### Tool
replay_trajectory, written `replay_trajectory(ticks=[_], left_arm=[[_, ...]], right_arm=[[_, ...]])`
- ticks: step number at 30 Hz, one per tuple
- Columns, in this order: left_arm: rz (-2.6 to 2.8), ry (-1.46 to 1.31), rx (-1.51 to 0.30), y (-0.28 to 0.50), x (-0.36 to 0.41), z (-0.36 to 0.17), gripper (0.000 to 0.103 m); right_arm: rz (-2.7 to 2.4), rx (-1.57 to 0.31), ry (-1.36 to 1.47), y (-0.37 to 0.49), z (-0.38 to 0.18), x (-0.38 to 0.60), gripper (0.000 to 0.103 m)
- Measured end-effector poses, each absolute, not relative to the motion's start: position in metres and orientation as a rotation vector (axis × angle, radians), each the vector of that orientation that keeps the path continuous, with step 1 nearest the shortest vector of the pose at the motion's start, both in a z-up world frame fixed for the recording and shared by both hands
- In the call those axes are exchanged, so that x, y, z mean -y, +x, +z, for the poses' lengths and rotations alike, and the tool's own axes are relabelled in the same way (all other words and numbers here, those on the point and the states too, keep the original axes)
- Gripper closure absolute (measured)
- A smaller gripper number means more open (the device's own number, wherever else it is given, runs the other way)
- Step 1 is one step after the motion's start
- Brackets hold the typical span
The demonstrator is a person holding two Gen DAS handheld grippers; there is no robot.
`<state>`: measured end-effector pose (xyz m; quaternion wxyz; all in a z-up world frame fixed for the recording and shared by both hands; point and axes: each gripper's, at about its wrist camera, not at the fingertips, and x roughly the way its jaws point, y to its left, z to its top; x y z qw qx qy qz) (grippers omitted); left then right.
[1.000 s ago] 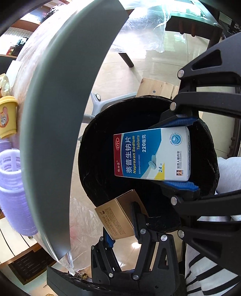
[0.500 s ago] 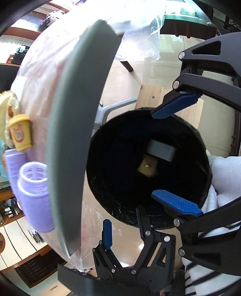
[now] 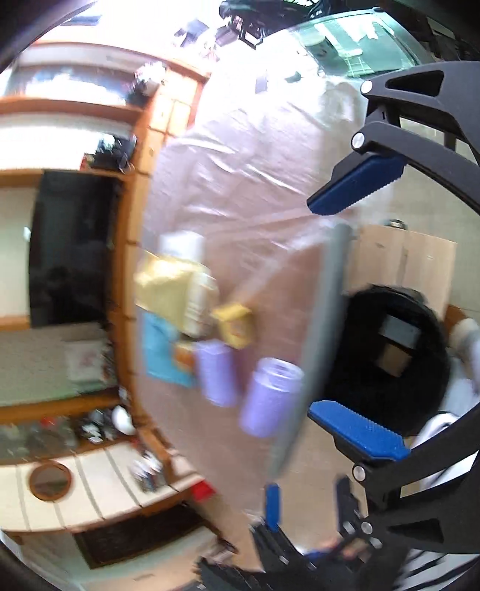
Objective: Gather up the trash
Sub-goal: 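Move the left tool to the blue plastic bag while the right tool approaches the yellow paper bag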
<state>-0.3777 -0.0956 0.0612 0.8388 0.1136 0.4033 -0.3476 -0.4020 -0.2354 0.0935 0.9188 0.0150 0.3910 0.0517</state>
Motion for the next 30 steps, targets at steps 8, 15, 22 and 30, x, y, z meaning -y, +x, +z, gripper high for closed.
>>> replay_trajectory(ticks=[8,15,22,30], left_arm=[[-0.538,0.183,-0.78,-0.285,0.085,0.093,0.002],[-0.504,0.255,-0.814,-0.209,0.097,0.084,0.002],[-0.555,0.311,-0.856,-0.162,0.107,0.066,0.002],[-0.739,0.416,-0.894,-0.12,0.129,0.05,0.002]], right_arm=[[0.044,-0.812,0.175,-0.314,0.113,0.253,0.004],[0.004,-0.881,0.247,-0.245,0.102,0.245,0.004],[-0.037,-0.95,0.273,-0.201,0.08,0.242,0.004],[-0.042,-1.016,0.387,-0.174,0.058,0.25,0.004]])
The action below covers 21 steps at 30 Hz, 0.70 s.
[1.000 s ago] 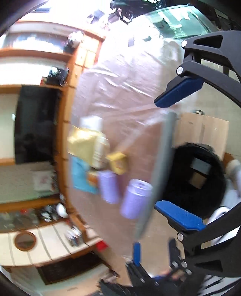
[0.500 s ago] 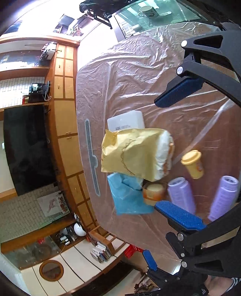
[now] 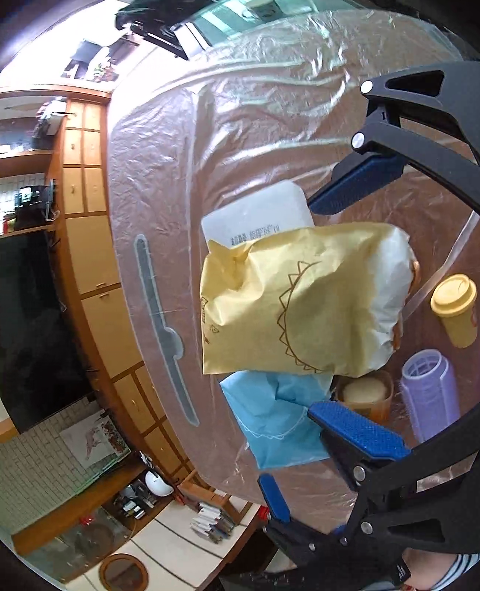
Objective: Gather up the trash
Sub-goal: 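Move the left tool to the blue plastic bag while the right tool approaches the yellow paper bag, then close the left tool on the blue bag while the right tool grips the yellow bag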
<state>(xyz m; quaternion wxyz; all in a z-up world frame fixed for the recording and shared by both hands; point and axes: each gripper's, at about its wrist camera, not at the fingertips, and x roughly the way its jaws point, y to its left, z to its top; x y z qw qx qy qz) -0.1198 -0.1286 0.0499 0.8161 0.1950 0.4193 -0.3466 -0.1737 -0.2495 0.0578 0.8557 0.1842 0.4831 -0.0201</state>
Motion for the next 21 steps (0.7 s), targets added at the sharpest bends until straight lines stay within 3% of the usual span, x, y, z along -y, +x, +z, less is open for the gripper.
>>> replay_trajectory(ticks=[7,13,17,21], left_arm=[[-0.836,0.495,-0.894,-0.1,0.136,0.041,0.002],[-0.814,0.616,-0.836,-0.101,0.141,0.038,0.002],[-0.837,0.69,-0.802,-0.102,0.148,0.039,0.002],[-0.858,0.738,-0.796,-0.098,0.155,0.037,0.002]], right_arm=[[-0.049,-1.043,0.463,-0.162,0.045,0.252,0.005],[-0.059,-1.04,0.476,-0.163,0.041,0.258,0.018],[-0.061,-1.027,0.469,-0.162,0.044,0.258,0.032],[-0.056,-1.022,0.482,-0.163,0.044,0.261,0.033]])
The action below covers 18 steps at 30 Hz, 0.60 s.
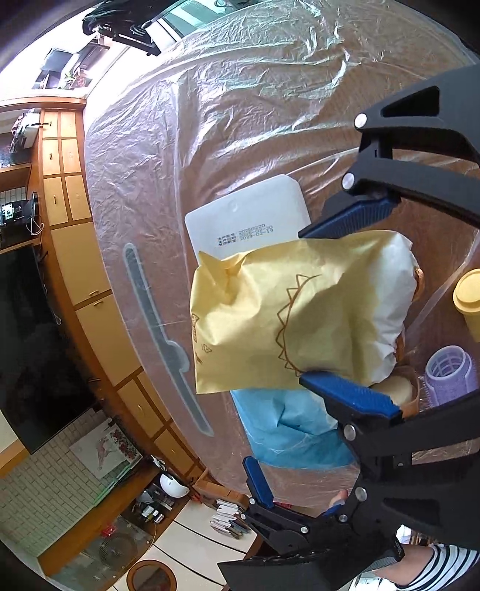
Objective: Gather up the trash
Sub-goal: 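Close the left tool on the blue bag while the right tool grips the yellow bag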
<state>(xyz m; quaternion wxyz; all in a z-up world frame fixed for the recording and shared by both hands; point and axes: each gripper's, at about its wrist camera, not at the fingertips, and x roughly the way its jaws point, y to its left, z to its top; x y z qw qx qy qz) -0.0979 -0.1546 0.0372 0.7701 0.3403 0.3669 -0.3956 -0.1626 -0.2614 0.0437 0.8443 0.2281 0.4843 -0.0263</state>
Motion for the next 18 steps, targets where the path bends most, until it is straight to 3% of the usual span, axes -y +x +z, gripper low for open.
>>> replay_trajectory(ticks=[2,6,11,12,13,17,18], left_arm=[[-0.855,0.724,-0.818,-0.092,0.157,0.036,0.002],[-0.852,0.704,-0.825,-0.091,0.155,0.037,0.011],[-0.822,0.662,-0.817,-0.091,0.145,0.041,0.022],[-0.814,0.643,-0.818,-0.091,0.142,0.042,0.029],[-0.798,0.612,-0.818,-0.09,0.137,0.045,0.032],[-0.745,0.494,-0.834,-0.084,0.115,0.053,0.038],[-0.738,0.479,-0.835,-0.085,0.112,0.054,0.038]], right_arm=[[-0.055,-1.019,0.489,-0.162,0.043,0.262,0.032],[-0.082,-1.009,0.511,-0.163,0.043,0.267,0.011],[-0.059,-1.012,0.482,-0.156,0.044,0.261,0.011],[-0.062,-1.015,0.472,-0.156,0.043,0.261,0.011],[-0.069,-1.019,0.452,-0.154,0.044,0.258,0.013],[-0.036,-1.021,0.451,-0.15,0.045,0.252,0.05],[-0.034,-1.024,0.456,-0.15,0.045,0.252,0.052]])
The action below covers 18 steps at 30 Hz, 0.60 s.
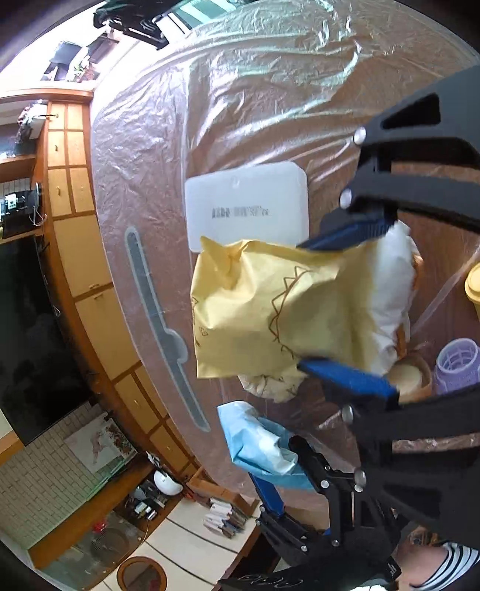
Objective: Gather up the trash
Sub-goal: 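Close the left tool on the blue bag while the right tool grips the yellow bag, then lift both bags and carry them over the trash bin with both tools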
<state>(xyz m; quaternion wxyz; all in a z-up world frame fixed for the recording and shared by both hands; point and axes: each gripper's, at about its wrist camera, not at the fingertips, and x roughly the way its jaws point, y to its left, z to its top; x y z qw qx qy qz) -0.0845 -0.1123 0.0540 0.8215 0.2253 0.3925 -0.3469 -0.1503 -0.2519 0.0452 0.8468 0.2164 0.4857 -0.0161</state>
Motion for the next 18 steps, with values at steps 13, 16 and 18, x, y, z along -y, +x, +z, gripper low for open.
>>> replay_trajectory(ticks=[13,16,18], left_arm=[[-0.681,0.281,-0.853,-0.107,0.079,0.061,0.05],[-0.676,0.253,-0.865,-0.104,0.076,0.063,0.054],[-0.672,0.249,-0.87,-0.102,0.075,0.063,0.055]], right_arm=[[0.034,-0.936,0.47,-0.168,0.065,0.261,0.063],[0.032,-0.922,0.45,-0.174,0.07,0.263,0.063],[0.033,-0.918,0.442,-0.176,0.071,0.264,0.063]])
